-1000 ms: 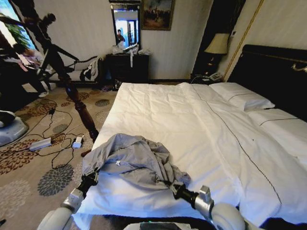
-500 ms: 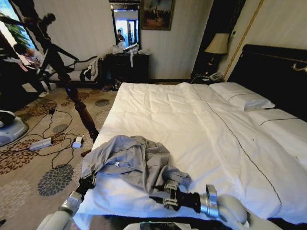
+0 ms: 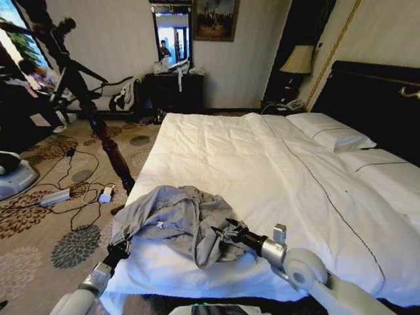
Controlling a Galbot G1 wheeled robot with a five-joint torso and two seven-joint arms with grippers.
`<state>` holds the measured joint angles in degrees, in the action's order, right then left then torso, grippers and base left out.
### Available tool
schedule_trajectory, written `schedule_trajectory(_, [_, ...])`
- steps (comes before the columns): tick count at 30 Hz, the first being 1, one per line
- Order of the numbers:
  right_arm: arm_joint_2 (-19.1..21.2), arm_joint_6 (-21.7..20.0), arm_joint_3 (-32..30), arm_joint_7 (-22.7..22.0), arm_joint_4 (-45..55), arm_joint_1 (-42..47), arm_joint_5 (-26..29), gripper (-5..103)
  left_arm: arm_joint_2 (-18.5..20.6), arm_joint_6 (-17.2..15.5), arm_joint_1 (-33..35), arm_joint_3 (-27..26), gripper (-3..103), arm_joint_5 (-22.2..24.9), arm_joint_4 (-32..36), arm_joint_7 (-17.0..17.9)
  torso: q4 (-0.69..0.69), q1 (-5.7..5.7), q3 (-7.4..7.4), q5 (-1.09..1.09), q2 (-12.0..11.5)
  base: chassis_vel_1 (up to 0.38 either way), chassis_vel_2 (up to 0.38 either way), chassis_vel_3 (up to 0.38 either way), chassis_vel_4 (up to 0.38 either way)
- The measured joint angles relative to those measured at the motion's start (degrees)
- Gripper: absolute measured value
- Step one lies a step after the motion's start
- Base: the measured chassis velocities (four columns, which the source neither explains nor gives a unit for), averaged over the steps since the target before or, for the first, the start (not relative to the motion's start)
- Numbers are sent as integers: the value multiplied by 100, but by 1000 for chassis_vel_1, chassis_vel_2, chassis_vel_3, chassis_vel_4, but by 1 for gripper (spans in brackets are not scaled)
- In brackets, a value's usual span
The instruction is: Pick up the clothes from the bed and hang them on the clothes hanger.
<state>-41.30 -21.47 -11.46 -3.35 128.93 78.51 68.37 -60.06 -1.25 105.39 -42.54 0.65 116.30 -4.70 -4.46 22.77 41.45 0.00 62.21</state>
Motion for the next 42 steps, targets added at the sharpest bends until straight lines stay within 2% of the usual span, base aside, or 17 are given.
schedule_trajectory(4, [-155,-7,329,-31,-82,-356,254,100,3,1,-32,-28,0,42,-16,12,-1,0,0,-1,0,0,0,0,0])
schedule_trajectory(5, [-295,60,574,26,-224,-638,289,100,9,1,-52,-43,0,66,-42,17,0,0,0,-1,0,0,0,0,0])
schedule_trajectory(8, [-442,179,804,145,-406,-914,293,100,20,1,-60,-52,0,87,-76,18,0,0,0,0,0,0,0,0,0])
schedule_trajectory(9, [-611,300,1031,249,-609,-1185,292,100,39,1,-66,-58,0,105,-122,19,1,0,0,0,0,0,0,0,0])
schedule_trajectory(13, [-819,370,1349,261,-911,-1578,300,100,97,-10,-109,-65,0,163,-196,23,2,0,0,-1,0,0,0,0,0])
schedule_trajectory(17, [-978,-10,1697,-301,-1183,-1979,451,100,202,-64,-202,-74,0,284,-300,47,0,0,0,0,0,0,0,0,0])
schedule_trajectory(18, [-978,-10,1697,-301,-1183,-1979,451,100,202,-64,-202,-74,0,284,-300,47,0,0,0,0,0,0,0,0,0])
schedule_trajectory(21, [-1011,-452,1811,-972,-1240,-2104,736,100,223,-67,-264,-51,0,297,-376,57,0,0,0,-1,0,0,0,0,0])
schedule_trajectory(25, [-1055,-689,1851,-1323,-1275,-2161,974,100,198,-67,-322,-10,0,298,-399,66,0,0,0,0,0,0,0,0,0])
schedule_trajectory(42, [-1346,-887,2015,-1694,-1518,-2147,1056,100,202,-48,-352,-16,0,295,-476,77,0,-1,-1,0,0,0,0,0,0])
